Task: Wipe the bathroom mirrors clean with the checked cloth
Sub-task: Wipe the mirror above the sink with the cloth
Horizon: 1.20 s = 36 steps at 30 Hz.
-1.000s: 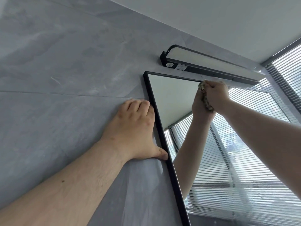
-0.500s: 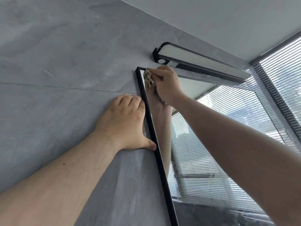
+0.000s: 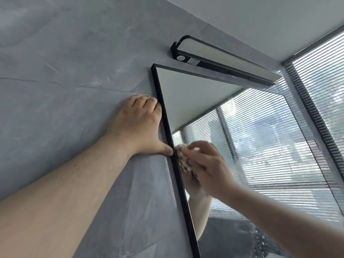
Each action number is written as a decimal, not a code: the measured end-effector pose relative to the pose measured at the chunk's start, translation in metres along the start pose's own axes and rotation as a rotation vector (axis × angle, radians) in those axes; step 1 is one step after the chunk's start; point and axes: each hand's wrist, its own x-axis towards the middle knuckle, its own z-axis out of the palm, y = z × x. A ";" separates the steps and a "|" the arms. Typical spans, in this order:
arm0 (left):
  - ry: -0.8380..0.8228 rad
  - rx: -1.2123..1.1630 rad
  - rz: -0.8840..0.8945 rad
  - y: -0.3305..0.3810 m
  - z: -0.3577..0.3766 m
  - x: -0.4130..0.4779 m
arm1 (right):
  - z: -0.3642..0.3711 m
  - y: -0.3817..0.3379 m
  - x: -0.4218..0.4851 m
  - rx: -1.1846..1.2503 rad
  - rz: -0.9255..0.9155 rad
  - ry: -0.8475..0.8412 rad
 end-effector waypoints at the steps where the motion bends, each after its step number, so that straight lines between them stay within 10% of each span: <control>1: 0.003 0.006 -0.001 0.000 0.000 0.000 | -0.006 0.003 -0.014 -0.033 -0.064 -0.055; 7: -0.004 0.010 -0.012 0.001 -0.002 -0.001 | -0.020 0.026 -0.007 -0.183 -0.354 -0.215; 19: -0.009 -0.011 0.004 0.000 -0.001 0.000 | -0.015 0.090 0.093 -0.133 0.563 0.242; 30: 0.013 -0.004 -0.003 0.000 0.000 -0.001 | 0.009 -0.021 0.012 -0.033 -0.086 0.123; 36: 0.025 -0.005 -0.002 -0.001 0.002 0.000 | -0.009 0.057 0.048 -0.121 0.375 0.181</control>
